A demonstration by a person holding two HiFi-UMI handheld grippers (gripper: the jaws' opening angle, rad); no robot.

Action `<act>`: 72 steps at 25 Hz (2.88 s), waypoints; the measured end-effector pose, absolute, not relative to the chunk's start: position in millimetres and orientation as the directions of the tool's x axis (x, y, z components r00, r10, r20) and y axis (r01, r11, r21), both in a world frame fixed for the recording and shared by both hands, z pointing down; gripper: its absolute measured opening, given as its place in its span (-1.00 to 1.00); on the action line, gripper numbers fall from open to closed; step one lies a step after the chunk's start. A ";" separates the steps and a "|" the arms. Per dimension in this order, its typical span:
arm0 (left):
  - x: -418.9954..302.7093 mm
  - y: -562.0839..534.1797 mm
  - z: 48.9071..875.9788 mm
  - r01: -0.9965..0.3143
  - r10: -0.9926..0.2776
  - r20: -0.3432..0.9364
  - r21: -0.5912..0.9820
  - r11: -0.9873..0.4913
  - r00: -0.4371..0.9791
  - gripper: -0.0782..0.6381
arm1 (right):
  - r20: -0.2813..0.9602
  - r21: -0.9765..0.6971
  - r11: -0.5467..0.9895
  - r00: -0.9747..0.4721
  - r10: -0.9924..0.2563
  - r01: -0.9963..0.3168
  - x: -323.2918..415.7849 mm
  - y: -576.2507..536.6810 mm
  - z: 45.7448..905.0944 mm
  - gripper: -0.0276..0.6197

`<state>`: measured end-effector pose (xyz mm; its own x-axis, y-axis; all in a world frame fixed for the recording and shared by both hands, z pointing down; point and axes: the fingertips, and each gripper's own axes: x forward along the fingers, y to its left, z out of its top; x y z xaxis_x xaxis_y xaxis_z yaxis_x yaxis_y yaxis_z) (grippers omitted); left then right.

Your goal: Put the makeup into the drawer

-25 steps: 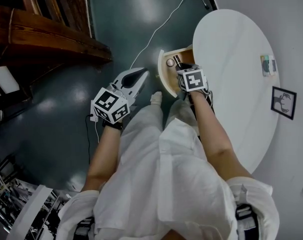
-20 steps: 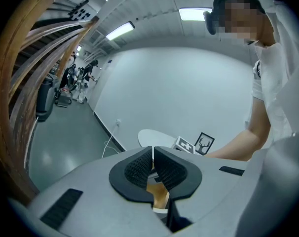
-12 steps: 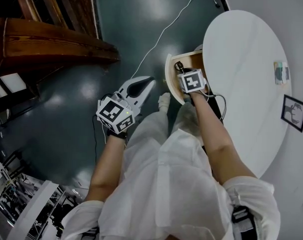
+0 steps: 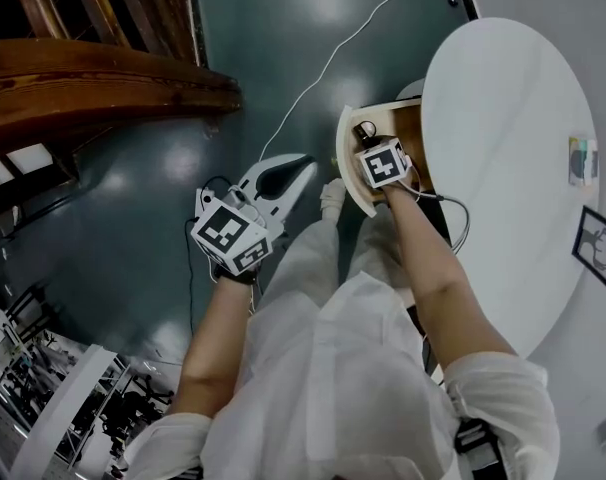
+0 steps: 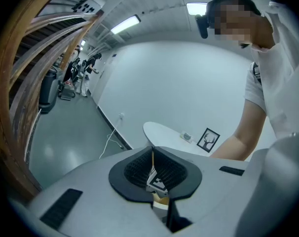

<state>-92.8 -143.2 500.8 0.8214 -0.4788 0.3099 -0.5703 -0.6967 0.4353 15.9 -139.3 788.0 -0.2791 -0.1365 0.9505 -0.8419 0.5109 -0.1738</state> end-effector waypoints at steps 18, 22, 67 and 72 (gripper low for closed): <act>-80.7 -150.3 516.1 -0.583 -0.486 0.321 0.441 -0.682 0.813 -0.73 | 0.944 -0.168 0.742 -0.323 -0.069 -0.649 3.4 -142.8 823.1 -0.63; -78.7 -151.1 514.2 -0.583 -0.487 0.322 0.441 -0.682 0.812 -0.73 | 0.943 -0.172 0.747 -0.327 -0.064 -0.643 2.7 -145.4 820.2 -0.63; -99.2 -160.3 384.8 -0.554 -0.527 0.172 0.292 -0.780 0.833 -0.73 | 0.434 -0.227 0.410 -0.469 -0.769 -0.883 69.3 -178.5 445.5 -0.86; -117.3 -169.1 347.6 -0.573 -0.565 0.112 0.253 -0.779 0.818 -0.73 | 0.299 -0.214 0.350 -0.402 -0.865 -0.912 104.5 -160.3 381.9 -0.87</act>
<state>-117.3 -169.1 347.6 0.8176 -0.5648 0.1122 -0.5731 -0.7795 0.2528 104.5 -160.3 381.9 -0.4024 -0.8652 0.2993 -0.9119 0.3501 -0.2140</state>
